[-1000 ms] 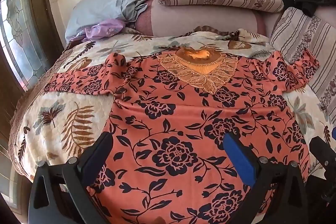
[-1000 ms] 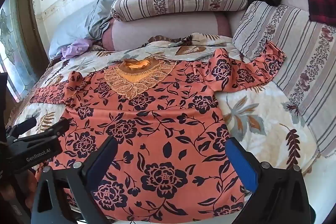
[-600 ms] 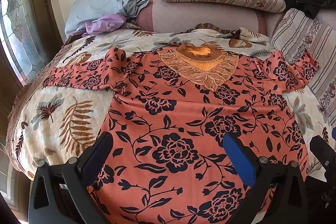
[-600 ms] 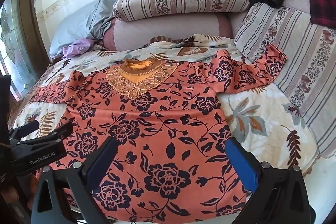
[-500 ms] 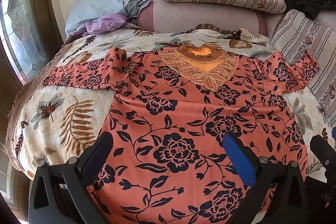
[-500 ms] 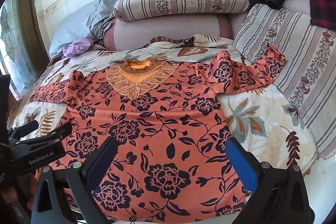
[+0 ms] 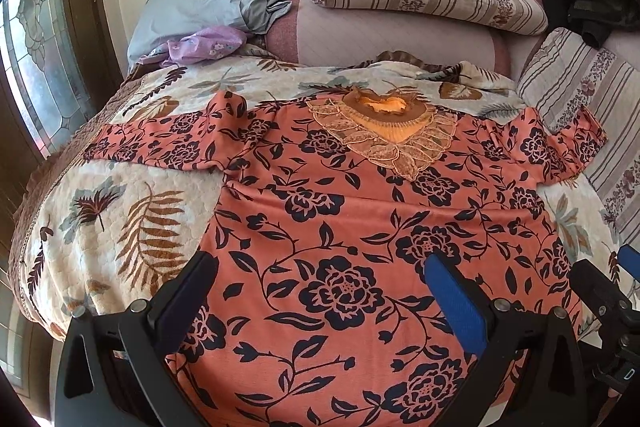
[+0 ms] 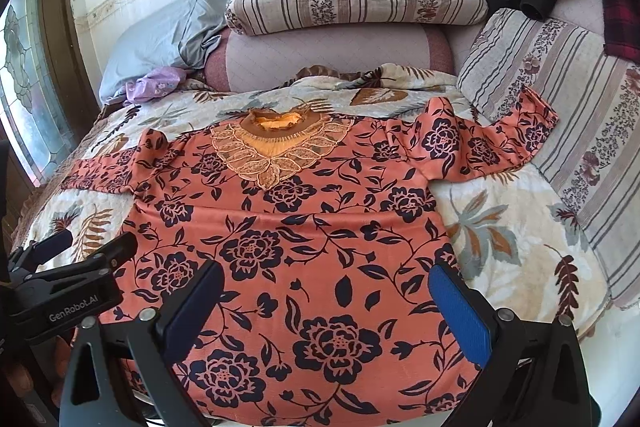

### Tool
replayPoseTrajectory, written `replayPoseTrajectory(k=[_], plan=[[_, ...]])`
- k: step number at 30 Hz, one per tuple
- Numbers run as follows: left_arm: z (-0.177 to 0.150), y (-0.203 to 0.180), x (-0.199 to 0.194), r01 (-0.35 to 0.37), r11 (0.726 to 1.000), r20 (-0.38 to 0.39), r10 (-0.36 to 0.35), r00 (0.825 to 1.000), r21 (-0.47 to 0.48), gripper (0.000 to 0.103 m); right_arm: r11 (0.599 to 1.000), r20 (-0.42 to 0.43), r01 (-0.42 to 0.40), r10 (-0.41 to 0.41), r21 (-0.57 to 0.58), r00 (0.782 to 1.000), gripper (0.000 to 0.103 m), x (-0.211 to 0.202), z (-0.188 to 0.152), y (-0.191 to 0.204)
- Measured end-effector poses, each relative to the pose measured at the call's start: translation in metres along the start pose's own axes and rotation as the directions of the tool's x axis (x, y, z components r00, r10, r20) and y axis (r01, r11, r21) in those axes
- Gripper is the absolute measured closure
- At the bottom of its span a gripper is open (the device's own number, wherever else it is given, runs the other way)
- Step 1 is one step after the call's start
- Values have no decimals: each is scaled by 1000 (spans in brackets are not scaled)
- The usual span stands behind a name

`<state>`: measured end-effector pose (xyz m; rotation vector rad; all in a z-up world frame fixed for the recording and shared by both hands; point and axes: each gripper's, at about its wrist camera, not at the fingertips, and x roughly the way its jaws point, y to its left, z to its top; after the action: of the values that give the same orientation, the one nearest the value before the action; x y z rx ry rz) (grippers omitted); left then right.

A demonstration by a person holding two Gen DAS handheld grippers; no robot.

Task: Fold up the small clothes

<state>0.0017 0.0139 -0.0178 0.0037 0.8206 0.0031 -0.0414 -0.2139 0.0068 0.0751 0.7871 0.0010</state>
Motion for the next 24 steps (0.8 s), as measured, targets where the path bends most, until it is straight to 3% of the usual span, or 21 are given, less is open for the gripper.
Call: replayPoseTrajectory(k=[24], plan=[[6, -6, -2, 10, 1000, 18, -10, 1000, 2, 0, 1000, -11, 12, -12, -21, 1000, 0, 13, 9, 9]])
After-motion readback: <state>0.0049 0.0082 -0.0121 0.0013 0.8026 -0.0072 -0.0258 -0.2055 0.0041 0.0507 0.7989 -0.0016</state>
